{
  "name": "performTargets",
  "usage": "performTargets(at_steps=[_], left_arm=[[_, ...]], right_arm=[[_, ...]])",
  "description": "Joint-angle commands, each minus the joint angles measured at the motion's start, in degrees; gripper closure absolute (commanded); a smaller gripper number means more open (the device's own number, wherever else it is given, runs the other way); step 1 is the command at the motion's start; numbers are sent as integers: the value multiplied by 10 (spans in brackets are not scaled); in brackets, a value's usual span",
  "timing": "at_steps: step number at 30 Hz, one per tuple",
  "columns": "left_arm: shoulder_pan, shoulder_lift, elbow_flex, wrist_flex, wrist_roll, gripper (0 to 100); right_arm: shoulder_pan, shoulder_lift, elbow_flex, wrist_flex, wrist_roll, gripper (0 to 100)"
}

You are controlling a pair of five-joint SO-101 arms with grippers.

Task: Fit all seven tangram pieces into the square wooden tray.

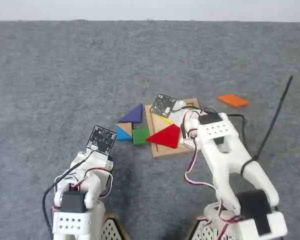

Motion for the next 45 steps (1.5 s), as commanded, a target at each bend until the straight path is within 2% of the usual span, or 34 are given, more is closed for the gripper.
performTargets(at_steps=[1,19,26,38,45], left_arm=[[3,-13,-6,4,3,935],[3,-13,-6,4,3,935],[3,-13,-6,4,3,935],[3,-13,-6,4,3,935],[3,-13,-6,4,3,935]], right_arm=[[-7,32,-19,-15,-11,714],[-23,194,-214,-7,-19,714],[-25,254,-315,37,-21,714],[-65,280,-389,42,-69,714],[-63,260,-404,144,-103,717]])
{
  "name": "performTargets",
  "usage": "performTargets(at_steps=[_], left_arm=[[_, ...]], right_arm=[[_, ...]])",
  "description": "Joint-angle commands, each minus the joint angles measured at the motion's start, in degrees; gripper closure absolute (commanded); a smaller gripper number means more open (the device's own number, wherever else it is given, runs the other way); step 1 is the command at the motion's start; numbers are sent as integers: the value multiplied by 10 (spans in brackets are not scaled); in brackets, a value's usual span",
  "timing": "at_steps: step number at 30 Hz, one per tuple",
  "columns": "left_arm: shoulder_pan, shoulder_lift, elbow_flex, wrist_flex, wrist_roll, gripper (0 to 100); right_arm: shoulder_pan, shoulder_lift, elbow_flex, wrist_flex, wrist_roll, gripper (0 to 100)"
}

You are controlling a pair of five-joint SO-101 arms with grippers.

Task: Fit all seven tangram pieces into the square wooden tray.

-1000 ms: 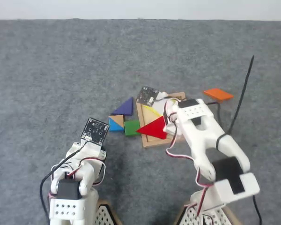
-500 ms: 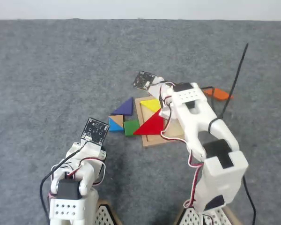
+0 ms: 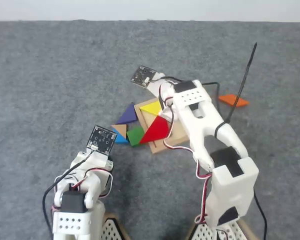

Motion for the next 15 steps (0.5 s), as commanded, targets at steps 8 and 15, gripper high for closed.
performTargets(at_steps=[8,15], left_arm=[[3,-13,-6,4,3,935],[3,-13,-6,4,3,935]], right_arm=[[-30,-187,200,-50,-38,716],[-33,-238,283,-60,-43,717]])
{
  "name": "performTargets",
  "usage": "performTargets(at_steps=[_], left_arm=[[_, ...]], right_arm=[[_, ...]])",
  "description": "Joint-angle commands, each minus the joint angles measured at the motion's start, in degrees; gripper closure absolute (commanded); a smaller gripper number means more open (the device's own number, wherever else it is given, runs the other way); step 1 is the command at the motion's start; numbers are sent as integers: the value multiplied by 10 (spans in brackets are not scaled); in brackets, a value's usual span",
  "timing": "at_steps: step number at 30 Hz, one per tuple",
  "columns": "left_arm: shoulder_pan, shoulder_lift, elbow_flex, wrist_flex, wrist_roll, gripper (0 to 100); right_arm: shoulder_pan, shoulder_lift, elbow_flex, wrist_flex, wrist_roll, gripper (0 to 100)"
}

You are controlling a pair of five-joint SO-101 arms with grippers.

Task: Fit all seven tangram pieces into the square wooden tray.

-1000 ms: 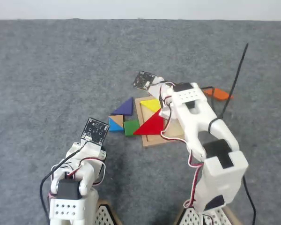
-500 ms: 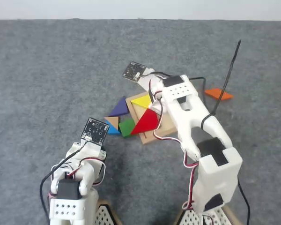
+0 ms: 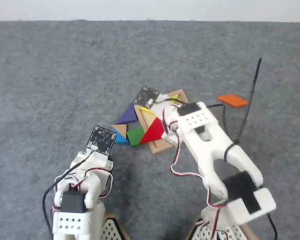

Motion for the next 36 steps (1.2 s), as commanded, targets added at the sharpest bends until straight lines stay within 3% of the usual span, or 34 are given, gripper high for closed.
performTargets(at_steps=[1,16,36], left_arm=[[3,-13,-6,4,3,935],[3,-13,-6,4,3,935],[3,-13,-6,4,3,935]], right_arm=[[-7,-50,20,-15,-9,717],[-38,-12,16,-45,-24,715],[29,95,-132,-39,-26,717]])
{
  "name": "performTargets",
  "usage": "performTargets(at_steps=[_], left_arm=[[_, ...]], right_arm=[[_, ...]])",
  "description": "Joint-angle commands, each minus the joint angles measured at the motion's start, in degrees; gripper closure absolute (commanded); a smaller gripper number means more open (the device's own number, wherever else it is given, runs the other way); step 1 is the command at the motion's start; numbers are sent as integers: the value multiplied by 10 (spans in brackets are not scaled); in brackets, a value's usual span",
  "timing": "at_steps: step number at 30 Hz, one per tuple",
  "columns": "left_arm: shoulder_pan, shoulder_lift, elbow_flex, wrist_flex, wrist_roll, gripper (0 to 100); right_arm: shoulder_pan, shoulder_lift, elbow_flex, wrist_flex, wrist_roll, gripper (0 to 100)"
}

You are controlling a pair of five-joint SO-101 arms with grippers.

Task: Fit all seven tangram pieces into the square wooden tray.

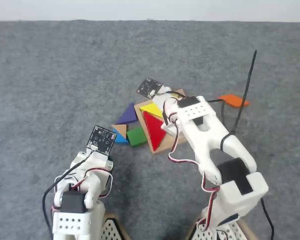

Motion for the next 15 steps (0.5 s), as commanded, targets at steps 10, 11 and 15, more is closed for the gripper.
performTargets(at_steps=[10,11,15], left_arm=[[3,-13,-6,4,3,935],[3,-13,-6,4,3,935],[3,-13,-6,4,3,935]], right_arm=[[-23,-78,-5,-3,-57,717],[-29,-80,10,-5,-57,717],[-47,-70,33,-12,-49,717]])
